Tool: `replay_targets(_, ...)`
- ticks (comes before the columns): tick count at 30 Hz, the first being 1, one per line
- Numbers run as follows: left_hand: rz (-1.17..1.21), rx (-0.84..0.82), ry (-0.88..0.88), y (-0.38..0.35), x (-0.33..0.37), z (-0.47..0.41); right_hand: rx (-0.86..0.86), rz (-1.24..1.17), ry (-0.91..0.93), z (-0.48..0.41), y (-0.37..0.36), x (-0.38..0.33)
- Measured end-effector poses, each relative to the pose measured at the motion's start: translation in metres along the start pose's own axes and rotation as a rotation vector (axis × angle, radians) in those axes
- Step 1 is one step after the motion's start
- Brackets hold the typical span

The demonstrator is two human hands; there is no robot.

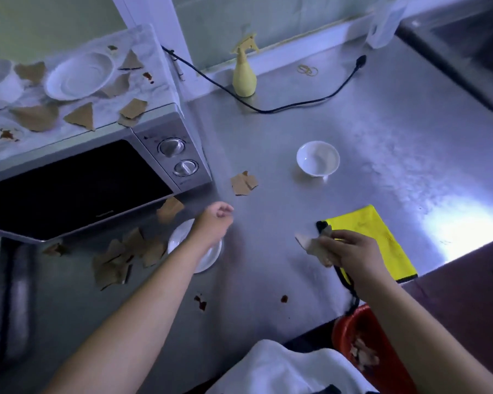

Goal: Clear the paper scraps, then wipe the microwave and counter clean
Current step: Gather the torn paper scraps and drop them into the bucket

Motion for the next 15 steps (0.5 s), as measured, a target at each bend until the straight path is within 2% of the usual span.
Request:
replay_targets(8, -0.475, 0.126, -0.243, -0.041, 0.056, -0.100, 0.191, -0.122, -0.125, 0.032, 0.012, 0.020)
replay_targets(15, -0.686, 0.292, -0.109, -0.047, 0.066, -0.128, 0.266, -0.210, -0.157, 0.059, 0.022, 0.030)
Point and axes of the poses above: each hand's wrist, its own z-axis away from the middle knuckle, its own y-axis out of the back of the hand, x = y × z, the point moved 1 cm from there along -z, towards the middle knuckle, and after that the axes turned 9 degrees about y, right-handed, at the moved point
